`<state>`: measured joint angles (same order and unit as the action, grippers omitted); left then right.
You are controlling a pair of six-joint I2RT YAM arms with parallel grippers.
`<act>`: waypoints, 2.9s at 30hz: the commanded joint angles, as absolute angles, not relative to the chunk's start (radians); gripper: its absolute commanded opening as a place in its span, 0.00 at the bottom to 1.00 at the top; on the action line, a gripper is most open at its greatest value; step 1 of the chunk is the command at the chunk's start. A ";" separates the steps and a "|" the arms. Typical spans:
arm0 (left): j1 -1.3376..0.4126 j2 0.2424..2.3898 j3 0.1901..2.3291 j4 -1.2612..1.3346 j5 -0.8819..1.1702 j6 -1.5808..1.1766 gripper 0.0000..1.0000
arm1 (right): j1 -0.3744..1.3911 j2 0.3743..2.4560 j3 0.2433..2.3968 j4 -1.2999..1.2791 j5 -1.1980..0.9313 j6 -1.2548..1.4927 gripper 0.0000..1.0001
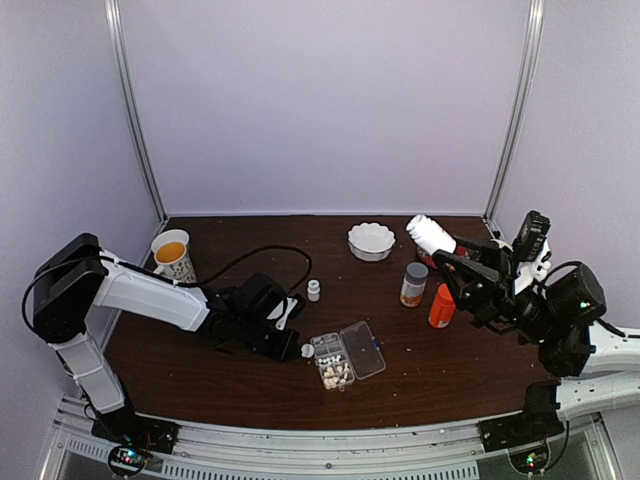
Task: Sort the pills into containers
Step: Adjust the lid of the pill bottle at the center of the board.
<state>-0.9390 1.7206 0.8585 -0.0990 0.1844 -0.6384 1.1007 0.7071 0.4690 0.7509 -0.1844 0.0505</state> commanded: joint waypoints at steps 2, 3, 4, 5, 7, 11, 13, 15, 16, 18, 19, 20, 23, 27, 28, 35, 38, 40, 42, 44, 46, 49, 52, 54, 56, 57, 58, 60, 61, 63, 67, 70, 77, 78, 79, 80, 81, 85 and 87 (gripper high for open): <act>-0.925 1.735 0.884 -0.035 0.205 -0.638 0.00 | 1.099 0.692 0.495 0.755 -0.192 0.046 0.00; -0.923 1.735 0.884 -0.034 0.205 -0.638 0.00 | 1.100 0.690 0.494 0.755 -0.192 0.046 0.00; -0.923 1.735 0.885 -0.033 0.209 -0.637 0.00 | 1.098 0.690 0.493 0.755 -0.193 0.046 0.00; -0.921 1.736 0.885 -0.030 0.213 -0.637 0.00 | 1.099 0.690 0.493 0.754 -0.192 0.046 0.00; -0.919 1.736 0.887 -0.024 0.221 -0.636 0.00 | 1.099 0.691 0.493 0.753 -0.191 0.046 0.00; -0.919 1.744 0.887 -0.011 0.236 -0.636 0.00 | 1.099 0.690 0.494 0.752 -0.191 0.048 0.00; -0.917 1.752 0.888 -0.009 0.237 -0.637 0.00 | 1.099 0.689 0.492 0.752 -0.192 0.048 0.00; -0.916 1.760 0.886 -0.006 0.242 -0.639 0.00 | 1.099 0.689 0.491 0.750 -0.191 0.049 0.00; -0.915 1.763 0.884 -0.006 0.248 -0.642 0.00 | 1.098 0.688 0.491 0.750 -0.191 0.049 0.00; -0.912 1.772 0.880 0.032 0.258 -0.645 0.00 | 1.099 0.687 0.490 0.750 -0.191 0.049 0.00; -0.912 1.776 0.879 0.038 0.258 -0.647 0.00 | 1.100 0.686 0.489 0.750 -0.190 0.050 0.00; -0.911 1.782 0.878 0.040 0.257 -0.649 0.00 | 1.099 0.684 0.489 0.750 -0.190 0.050 0.00; -0.905 1.795 0.870 0.041 0.246 -0.659 0.00 | 1.099 0.680 0.488 0.745 -0.191 0.050 0.00; -0.900 1.798 0.854 0.020 0.214 -0.666 0.00 | 1.099 0.679 0.489 0.738 -0.189 0.049 0.00; -0.898 1.797 0.849 0.016 0.211 -0.668 0.00 | 1.098 0.678 0.489 0.739 -0.188 0.049 0.00; -0.893 1.774 0.812 0.030 0.208 -0.682 0.00 | 1.100 0.696 0.492 0.754 -0.194 0.050 0.00; -0.891 1.756 0.809 0.010 0.178 -0.681 0.00 | 1.099 0.704 0.497 0.758 -0.198 0.052 0.00; -0.891 1.731 0.810 -0.036 0.132 -0.670 0.00 | 1.099 0.706 0.498 0.758 -0.199 0.052 0.00; -0.892 1.700 0.812 -0.075 0.088 -0.649 0.00 | 1.098 0.706 0.499 0.756 -0.199 0.054 0.00; -0.898 1.670 0.811 -0.097 0.058 -0.633 0.00 | 1.100 0.706 0.498 0.756 -0.199 0.054 0.00; -0.908 1.645 0.811 -0.118 0.031 -0.619 0.03 | 1.100 0.710 0.499 0.758 -0.200 0.056 0.00; -0.934 1.608 0.811 -0.132 0.019 -0.599 0.14 | 1.099 0.717 0.500 0.765 -0.206 0.059 0.00; -0.978 1.575 0.812 -0.144 0.022 -0.583 0.29 | 1.099 0.719 0.499 0.767 -0.207 0.061 0.00; -1.012 1.555 0.810 -0.155 0.025 -0.576 0.43 | 1.099 0.717 0.498 0.767 -0.209 0.060 0.00; -1.030 1.541 0.798 -0.160 0.041 -0.571 0.55 | 1.099 0.717 0.499 0.764 -0.209 0.060 0.00; -1.035 1.534 0.790 -0.163 0.047 -0.571 0.60 | 1.098 0.715 0.499 0.763 -0.210 0.059 0.00; -1.038 1.530 0.781 -0.168 0.047 -0.571 0.65 | 1.099 0.715 0.500 0.761 -0.209 0.057 0.00; -1.041 1.530 0.768 -0.183 0.041 -0.571 0.73 | 1.100 0.714 0.499 0.760 -0.208 0.056 0.00; -1.042 1.533 0.765 -0.192 0.035 -0.570 0.76 | 1.098 0.716 0.500 0.761 -0.209 0.055 0.00; -1.042 1.547 0.764 -0.205 0.032 -0.565 0.77 | 1.100 0.718 0.503 0.760 -0.209 0.055 0.00; -1.056 1.588 0.786 -0.231 0.051 -0.561 0.75 | 1.099 0.728 0.513 0.758 -0.213 0.053 0.00; -1.072 1.604 0.784 -0.254 0.056 -0.562 0.70 | 1.099 0.729 0.522 0.746 -0.216 0.049 0.00; -1.071 1.583 0.773 -0.285 0.024 -0.567 0.32 | 1.099 0.742 0.530 0.750 -0.222 0.052 0.00; -1.071 1.577 0.771 -0.280 0.022 -0.570 0.29 | 1.099 0.746 0.530 0.753 -0.224 0.053 0.00; -1.070 1.574 0.768 -0.272 0.025 -0.571 0.26 | 1.099 0.747 0.529 0.755 -0.223 0.054 0.00; -1.067 1.575 0.766 -0.266 0.026 -0.573 0.24 | 1.099 0.750 0.529 0.758 -0.223 0.054 0.00; -1.062 1.578 0.762 -0.258 0.030 -0.577 0.24 | 1.099 0.753 0.529 0.761 -0.222 0.056 0.00; -1.030 1.594 0.739 -0.187 0.075 -0.584 0.22 | 1.099 0.760 0.528 0.769 -0.229 0.062 0.00; -1.013 1.601 0.737 -0.146 0.102 -0.585 0.22 | 1.098 0.763 0.529 0.773 -0.229 0.064 0.00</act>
<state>-1.0466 1.5951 0.7570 -0.2375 0.0574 -0.5739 1.1007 0.7624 0.5026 0.7414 -0.2100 0.0528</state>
